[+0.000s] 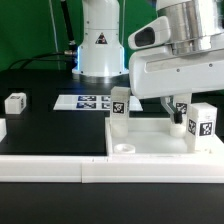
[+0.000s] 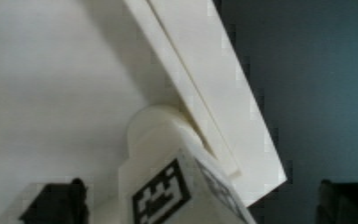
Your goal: Assemble square table
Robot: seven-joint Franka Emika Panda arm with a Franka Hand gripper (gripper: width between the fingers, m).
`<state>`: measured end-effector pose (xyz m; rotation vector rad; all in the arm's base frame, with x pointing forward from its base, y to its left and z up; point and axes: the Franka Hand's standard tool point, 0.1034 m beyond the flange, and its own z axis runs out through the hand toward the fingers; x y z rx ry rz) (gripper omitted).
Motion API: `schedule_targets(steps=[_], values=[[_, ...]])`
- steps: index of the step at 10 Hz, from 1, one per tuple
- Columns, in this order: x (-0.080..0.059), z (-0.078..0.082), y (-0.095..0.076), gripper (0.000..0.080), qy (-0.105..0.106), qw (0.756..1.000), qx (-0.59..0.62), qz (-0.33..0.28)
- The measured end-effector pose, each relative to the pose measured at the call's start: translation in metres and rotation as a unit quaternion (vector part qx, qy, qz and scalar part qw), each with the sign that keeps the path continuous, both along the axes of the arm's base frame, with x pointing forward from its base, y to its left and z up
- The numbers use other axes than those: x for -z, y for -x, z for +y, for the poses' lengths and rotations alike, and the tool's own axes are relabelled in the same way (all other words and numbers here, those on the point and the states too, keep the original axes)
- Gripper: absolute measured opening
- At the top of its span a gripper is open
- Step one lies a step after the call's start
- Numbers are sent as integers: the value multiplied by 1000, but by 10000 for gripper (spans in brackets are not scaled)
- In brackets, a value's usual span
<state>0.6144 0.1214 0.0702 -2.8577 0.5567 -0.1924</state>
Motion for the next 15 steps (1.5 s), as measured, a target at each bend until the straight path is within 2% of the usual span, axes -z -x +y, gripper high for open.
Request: schedule_targets(steps=[1, 2, 3, 5, 6, 7, 8, 9, 11, 12, 14, 15], values=[[1, 0, 1, 649, 35, 992, -123, -3], [2, 3, -7, 649, 59, 968, -242, -1], [2, 8, -12, 649, 66, 958, -281, -5], [3, 7, -11, 620, 65, 961, -267, -4], [4, 7, -11, 437, 64, 962, -264, -3], [4, 1, -12, 437, 63, 971, -231, 2], [5, -3, -13, 296, 62, 977, -205, 7], [5, -3, -13, 290, 60, 982, -181, 11], [5, -6, -13, 290, 46, 998, -37, 33], [6, -6, -13, 290, 41, 997, 41, 45], [7, -6, -11, 290, 21, 977, 201, 70], [9, -5, -11, 290, -1, 956, 283, 83]])
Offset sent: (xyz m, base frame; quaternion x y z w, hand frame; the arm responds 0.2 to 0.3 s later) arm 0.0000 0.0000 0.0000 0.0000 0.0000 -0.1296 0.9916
